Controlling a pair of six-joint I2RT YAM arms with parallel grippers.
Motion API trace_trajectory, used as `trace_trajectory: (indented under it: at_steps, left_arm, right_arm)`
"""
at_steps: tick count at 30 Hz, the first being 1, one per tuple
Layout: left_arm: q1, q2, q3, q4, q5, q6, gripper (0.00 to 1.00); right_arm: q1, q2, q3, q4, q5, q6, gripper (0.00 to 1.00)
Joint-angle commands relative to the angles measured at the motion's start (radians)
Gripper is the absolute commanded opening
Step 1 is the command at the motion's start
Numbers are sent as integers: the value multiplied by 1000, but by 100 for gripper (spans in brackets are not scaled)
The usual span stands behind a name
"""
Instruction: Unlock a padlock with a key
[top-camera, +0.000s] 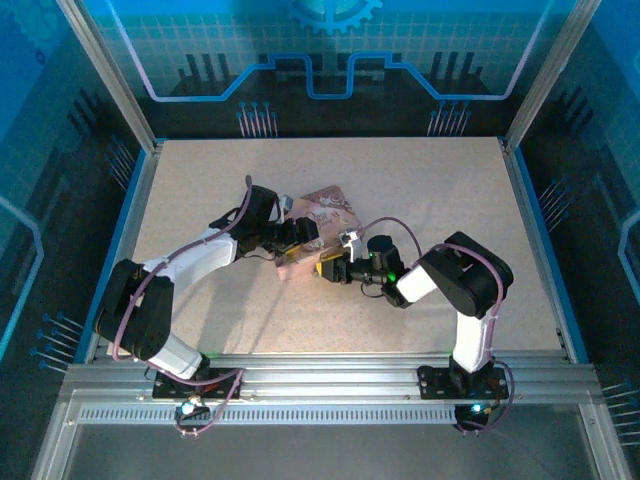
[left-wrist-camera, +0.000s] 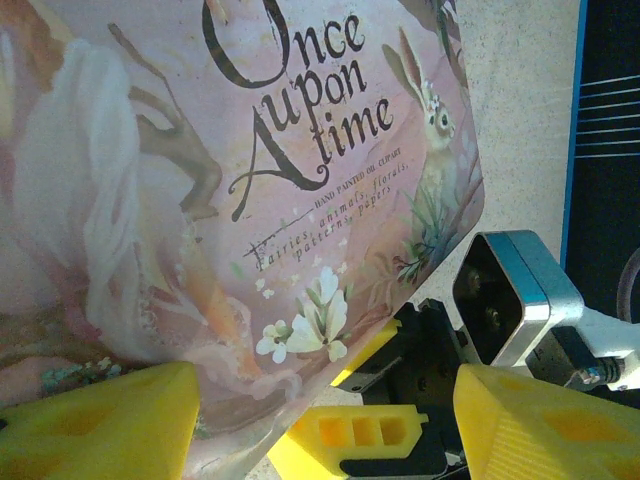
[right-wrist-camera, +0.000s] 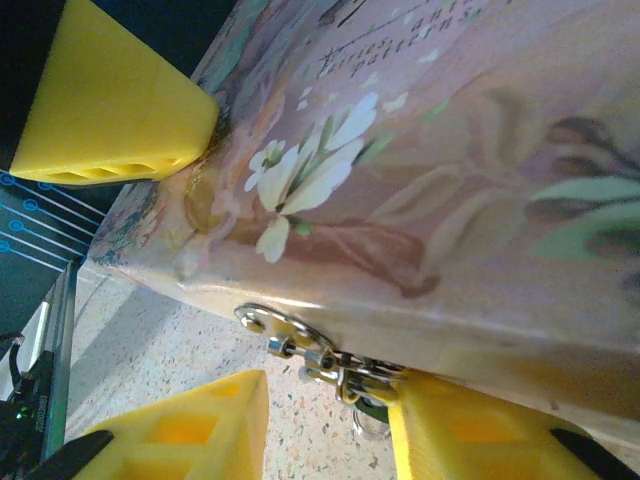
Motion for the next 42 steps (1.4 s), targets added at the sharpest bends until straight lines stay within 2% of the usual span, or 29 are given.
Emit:
trace_trajectory:
  at_steps: [1, 12, 24, 42]
  left_arm:
    - [-7, 17, -33, -17, -12, -21, 69]
    - [-7, 13, -38, -18, -15, -22, 69]
    - [-7, 7, -44, -24, -26, -22, 69]
    - [-7, -20, -103, -22, -38, -35, 69]
  right_arm:
    - [12, 8, 1, 52, -5, -12, 34]
    - [11, 8, 2, 31, 24, -1, 15]
    - [8, 7, -18, 39, 57, 23, 4]
    - [-20, -11, -72, 132, 82, 146, 1]
